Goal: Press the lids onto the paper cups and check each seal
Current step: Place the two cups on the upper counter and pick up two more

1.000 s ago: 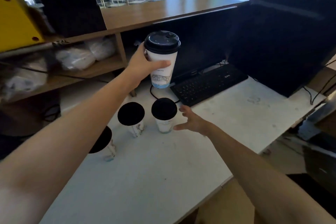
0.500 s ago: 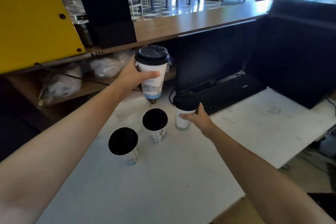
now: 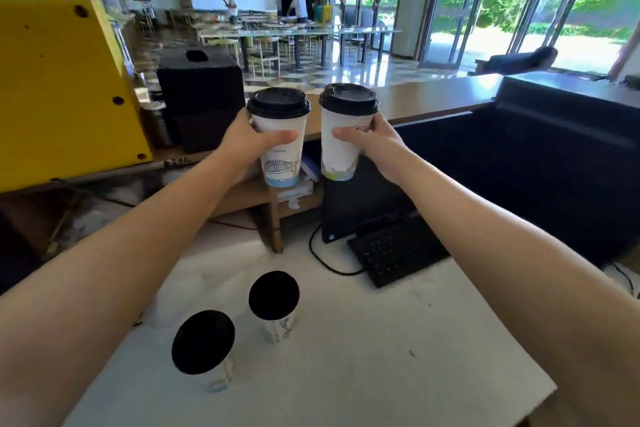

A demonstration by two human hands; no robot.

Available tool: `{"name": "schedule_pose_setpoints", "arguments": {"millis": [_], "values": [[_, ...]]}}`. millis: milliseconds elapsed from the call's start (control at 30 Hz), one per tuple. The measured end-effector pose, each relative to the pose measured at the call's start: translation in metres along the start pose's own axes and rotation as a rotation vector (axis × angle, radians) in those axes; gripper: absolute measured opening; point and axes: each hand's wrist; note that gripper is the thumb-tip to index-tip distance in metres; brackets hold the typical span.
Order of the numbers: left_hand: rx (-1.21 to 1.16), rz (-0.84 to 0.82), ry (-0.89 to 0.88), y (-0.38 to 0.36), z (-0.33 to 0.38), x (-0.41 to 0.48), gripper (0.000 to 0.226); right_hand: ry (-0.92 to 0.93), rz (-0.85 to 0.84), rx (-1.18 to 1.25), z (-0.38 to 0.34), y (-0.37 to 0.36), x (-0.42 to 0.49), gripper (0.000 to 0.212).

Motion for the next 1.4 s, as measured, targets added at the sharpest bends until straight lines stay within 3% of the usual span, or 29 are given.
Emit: {"name": "schedule_pose_setpoints", "arguments": {"millis": [200,300,400,600,700,867,1133,1400], "values": [[0.088,0.09,-0.025,-0.012,0.014,0.051,0.073,0.015,-0.024,-0.06,-0.021,0.009,0.065,0.066],[0.119,0.152,-0.002,-0.015,0.02,0.075,0.076,0.023,-0.058,-0.027,-0.027,0.013,0.095,0.077],[0.113,0.2,0.003,-0.016,0.021,0.097,0.091,0.058,-0.097,0.01,-0.029,0.015,0.125,0.071],[0.116,0.3,-0.003,-0.029,0.01,0.126,0.088,0.067,-0.008,-0.014,-0.002,0.011,0.17,0.067],[0.138,0.349,-0.034,-0.031,0.004,0.136,0.097,0.072,0.039,-0.032,0.016,0.009,0.181,0.072],[0.175,0.348,-0.074,-0.041,0.0,0.142,0.073,0.099,0.022,-0.037,0.032,0.008,0.192,0.071],[0.301,0.383,-0.038,-0.044,-0.01,0.141,0.078,0.102,0.049,-0.078,0.034,0.004,0.188,0.064],[0.407,0.332,0.129,-0.045,-0.003,0.119,0.067,0.009,0.034,-0.387,0.023,0.011,0.164,0.064]]}}
Point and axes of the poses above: each hand's wrist, its own x-axis towards the middle knuckle, its own y-axis out of the back of the hand, z = x × y, and after that the axes turned 8 degrees about x, right-handed
